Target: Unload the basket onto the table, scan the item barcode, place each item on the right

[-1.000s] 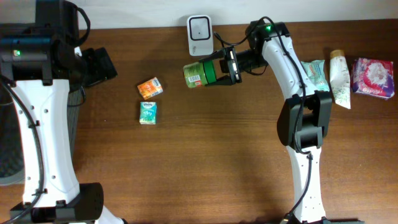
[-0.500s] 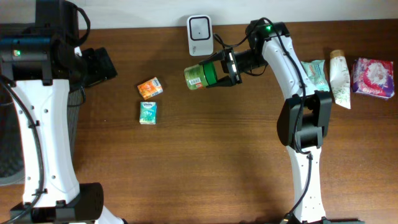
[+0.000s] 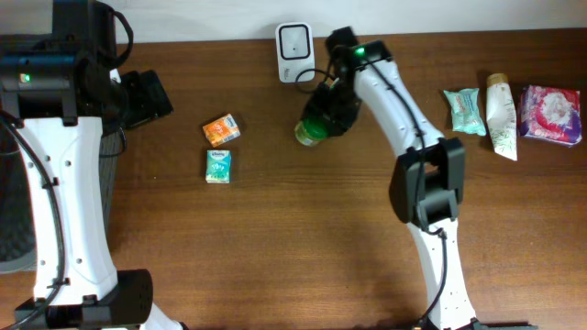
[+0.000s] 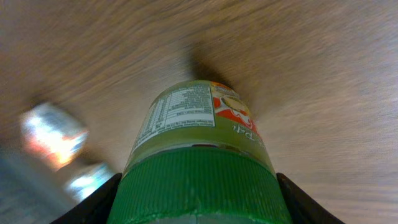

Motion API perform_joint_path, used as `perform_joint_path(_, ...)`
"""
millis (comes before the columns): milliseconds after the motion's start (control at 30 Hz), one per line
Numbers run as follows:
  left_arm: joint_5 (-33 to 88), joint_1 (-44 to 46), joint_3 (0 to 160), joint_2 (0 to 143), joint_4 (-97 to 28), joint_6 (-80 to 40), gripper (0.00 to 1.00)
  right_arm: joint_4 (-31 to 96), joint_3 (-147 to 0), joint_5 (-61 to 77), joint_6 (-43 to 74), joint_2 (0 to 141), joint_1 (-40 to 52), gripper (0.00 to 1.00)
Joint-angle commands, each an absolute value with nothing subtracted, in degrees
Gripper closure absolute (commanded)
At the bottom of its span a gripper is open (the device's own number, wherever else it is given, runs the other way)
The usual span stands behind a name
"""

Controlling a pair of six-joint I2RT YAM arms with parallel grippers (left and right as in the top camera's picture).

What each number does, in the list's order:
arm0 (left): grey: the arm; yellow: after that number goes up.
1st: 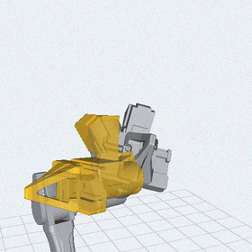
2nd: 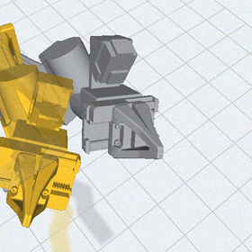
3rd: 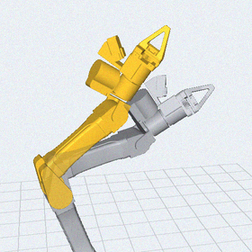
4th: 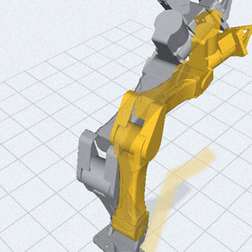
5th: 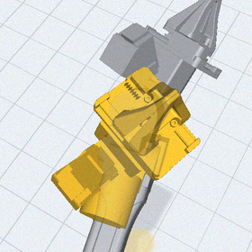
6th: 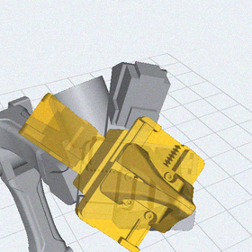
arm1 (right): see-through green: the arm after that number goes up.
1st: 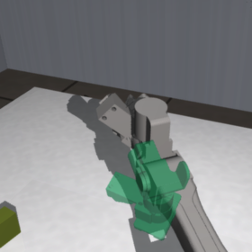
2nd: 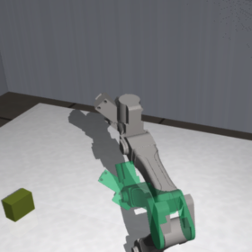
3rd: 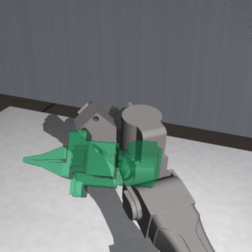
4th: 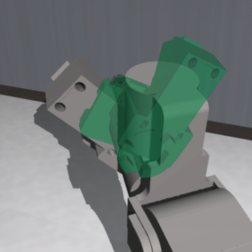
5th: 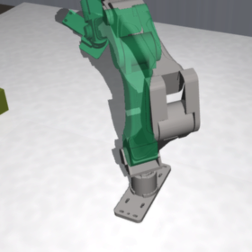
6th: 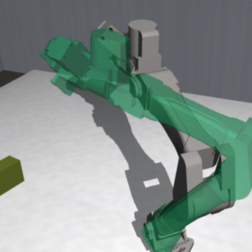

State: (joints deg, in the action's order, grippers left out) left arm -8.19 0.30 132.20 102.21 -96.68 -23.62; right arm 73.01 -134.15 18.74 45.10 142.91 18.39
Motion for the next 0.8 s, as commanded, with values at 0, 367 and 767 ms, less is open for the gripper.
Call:
perform_joint_path(0,-8.4,0.19,132.35,101.34,-96.71,-23.97,0.01,72.1,-135.33,-7.64,40.62,142.76,24.6,0.44)
perform_joint_path(367,-8.4,0.19,132.35,101.34,-96.73,-23.97,0.01,69.63,-135.33,-20.34,39.2,142.78,30.94,0.4)
perform_joint_path(767,-8.4,0.19,132.35,101.34,-96.71,-23.97,0.01,30.26,-135.35,-22.7,17.98,140.84,26.11,0.41)
